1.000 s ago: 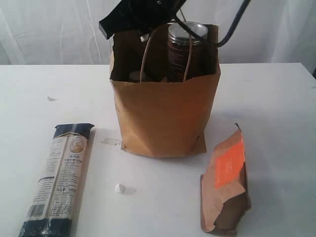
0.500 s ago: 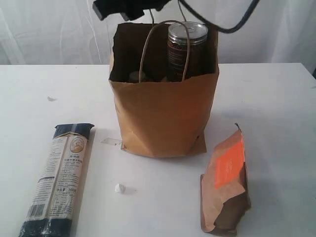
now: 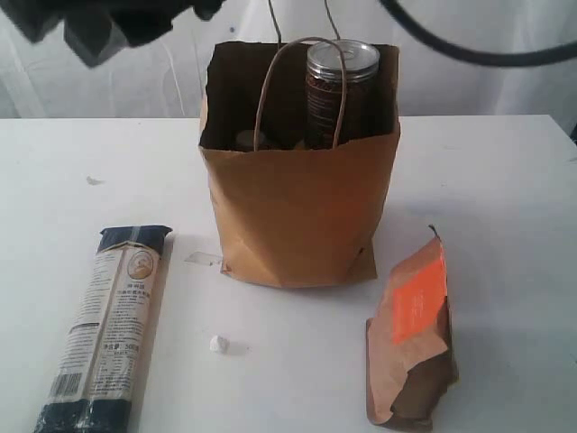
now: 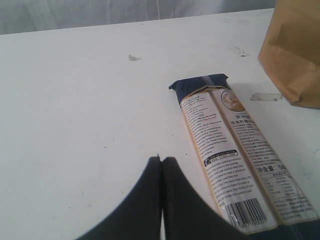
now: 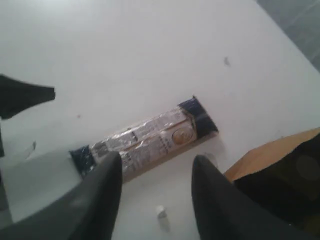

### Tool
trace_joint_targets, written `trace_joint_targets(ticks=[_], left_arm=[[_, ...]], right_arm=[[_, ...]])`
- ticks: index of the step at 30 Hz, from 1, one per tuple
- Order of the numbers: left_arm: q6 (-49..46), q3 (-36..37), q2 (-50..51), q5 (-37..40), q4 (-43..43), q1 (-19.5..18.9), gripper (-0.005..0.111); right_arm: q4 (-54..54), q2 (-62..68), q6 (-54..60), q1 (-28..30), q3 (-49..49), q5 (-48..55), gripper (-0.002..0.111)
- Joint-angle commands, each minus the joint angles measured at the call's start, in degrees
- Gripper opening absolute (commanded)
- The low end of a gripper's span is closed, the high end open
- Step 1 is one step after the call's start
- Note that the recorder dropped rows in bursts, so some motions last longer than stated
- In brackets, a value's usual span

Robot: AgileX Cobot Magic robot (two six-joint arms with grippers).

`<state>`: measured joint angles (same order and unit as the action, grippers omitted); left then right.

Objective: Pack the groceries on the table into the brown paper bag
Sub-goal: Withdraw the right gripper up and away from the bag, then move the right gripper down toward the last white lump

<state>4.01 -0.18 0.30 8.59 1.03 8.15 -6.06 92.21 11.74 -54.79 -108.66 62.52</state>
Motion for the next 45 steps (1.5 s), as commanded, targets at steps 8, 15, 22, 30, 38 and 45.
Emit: trace_joint_targets(ticks=[8,15,22,30,38,45], left_arm=[[0.01,0.18,-0.3,0.03,-0.56,0.04,0.0],[0.01,0.18,-0.3,0.03,-0.56,0.04,0.0],[0.01,0.18,-0.3,0.03,-0.56,0.04,0.0],[0.01,0.18,-0.3,0.03,-0.56,0.04,0.0],[0.01,0.18,-0.3,0.03,-0.56,0.04,0.0],[0.01,0.18,-0.3,0.03,-0.56,0.04,0.0]], right_arm=[[0.14,-3.24,1.86,-7.4,16.34,-15.8,0.042],[0.15,-12.21,2.66,-7.52,42.5,-44.94,0.042],[-3.34,-15.86,-1.62,-7.52,62.54,-60.57,0.042],[-3.34,-10.6,-1.62,-7.52,67.56,-69.76,0.042],[-3.34,-2.38,-1.51,-7.41,67.42,-76.51,0.042],[-3.61,3.89,-1.51,-7.05,67.42,-80.02,0.042]])
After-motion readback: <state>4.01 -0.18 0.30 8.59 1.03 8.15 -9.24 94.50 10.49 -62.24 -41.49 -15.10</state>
